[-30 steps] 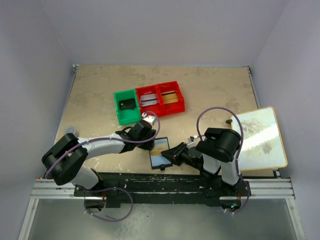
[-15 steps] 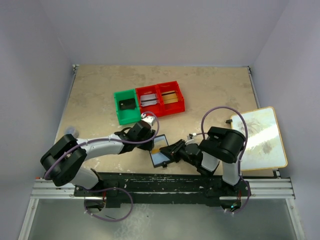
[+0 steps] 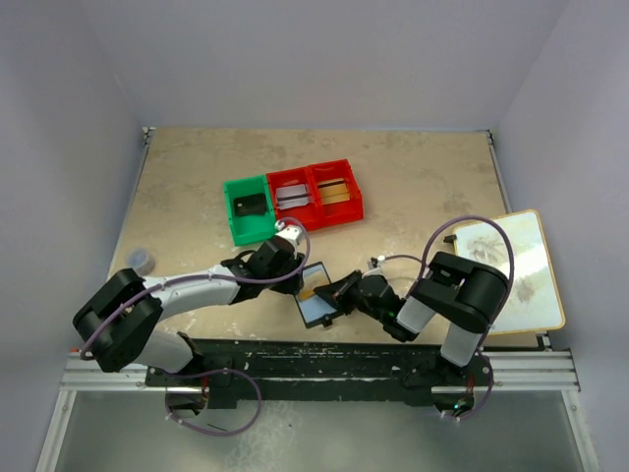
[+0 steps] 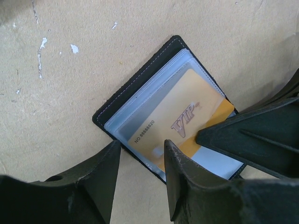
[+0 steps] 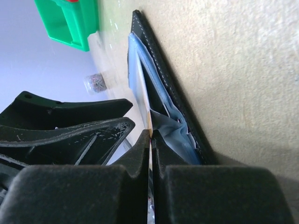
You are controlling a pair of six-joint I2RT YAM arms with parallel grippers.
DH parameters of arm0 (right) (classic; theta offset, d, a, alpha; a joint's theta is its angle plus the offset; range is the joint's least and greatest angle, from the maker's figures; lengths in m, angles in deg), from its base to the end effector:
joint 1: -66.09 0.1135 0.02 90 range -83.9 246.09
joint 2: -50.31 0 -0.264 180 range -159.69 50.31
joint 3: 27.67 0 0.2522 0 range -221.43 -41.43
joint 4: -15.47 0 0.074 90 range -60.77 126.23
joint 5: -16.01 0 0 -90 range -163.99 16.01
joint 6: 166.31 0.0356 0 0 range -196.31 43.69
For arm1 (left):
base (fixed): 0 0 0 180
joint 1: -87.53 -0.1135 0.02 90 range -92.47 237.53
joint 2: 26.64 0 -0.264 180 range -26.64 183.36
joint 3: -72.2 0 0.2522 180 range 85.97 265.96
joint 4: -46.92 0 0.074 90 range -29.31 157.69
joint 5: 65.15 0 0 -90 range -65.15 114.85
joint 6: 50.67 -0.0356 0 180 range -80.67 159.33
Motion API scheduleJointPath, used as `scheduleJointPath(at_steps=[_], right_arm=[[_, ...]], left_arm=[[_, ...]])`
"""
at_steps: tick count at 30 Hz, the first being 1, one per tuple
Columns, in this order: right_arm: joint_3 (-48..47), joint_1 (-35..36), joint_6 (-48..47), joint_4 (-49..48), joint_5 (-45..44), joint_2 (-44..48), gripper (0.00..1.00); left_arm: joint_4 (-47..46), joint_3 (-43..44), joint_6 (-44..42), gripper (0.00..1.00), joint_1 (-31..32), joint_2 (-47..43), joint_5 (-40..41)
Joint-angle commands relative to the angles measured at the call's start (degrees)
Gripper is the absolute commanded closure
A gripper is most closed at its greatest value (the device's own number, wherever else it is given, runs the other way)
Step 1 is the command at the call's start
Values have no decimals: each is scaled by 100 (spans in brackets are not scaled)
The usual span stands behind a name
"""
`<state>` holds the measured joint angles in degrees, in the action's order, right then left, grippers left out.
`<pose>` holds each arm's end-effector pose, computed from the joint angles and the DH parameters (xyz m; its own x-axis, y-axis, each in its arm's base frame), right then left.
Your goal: Take the credit cards out of the card holder
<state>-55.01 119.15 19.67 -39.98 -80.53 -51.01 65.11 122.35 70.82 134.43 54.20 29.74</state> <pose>0.1506 0.1935 0.0952 -0.7053 0.7061 0.0628 0.2659 0.1814 0.9468 0.1845 -0.1928 0.1629 -0.7989 0.0921 -0.5943 0.3188 0.9028 -0.2888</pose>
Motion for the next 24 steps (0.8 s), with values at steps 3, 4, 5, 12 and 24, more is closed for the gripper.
scheduleJointPath(at_steps=[3,4,5,12,24], right_arm=[[168,-24,-163,-152,-98,265,100],[220,-24,-155,-173,-72,325,100],[269,-24,-159,-183,-59,384,100],[582,-24,-176,-60,59,594,100],[972,-28,-269,-584,310,357,100]], left_arm=[[-65,-18,155,59,-14,-300,213],[-78,-25,176,58,-14,-330,233],[-111,-30,187,58,-14,-346,232],[-302,-38,290,56,-14,-354,121],[-614,-249,441,55,22,-583,-474]])
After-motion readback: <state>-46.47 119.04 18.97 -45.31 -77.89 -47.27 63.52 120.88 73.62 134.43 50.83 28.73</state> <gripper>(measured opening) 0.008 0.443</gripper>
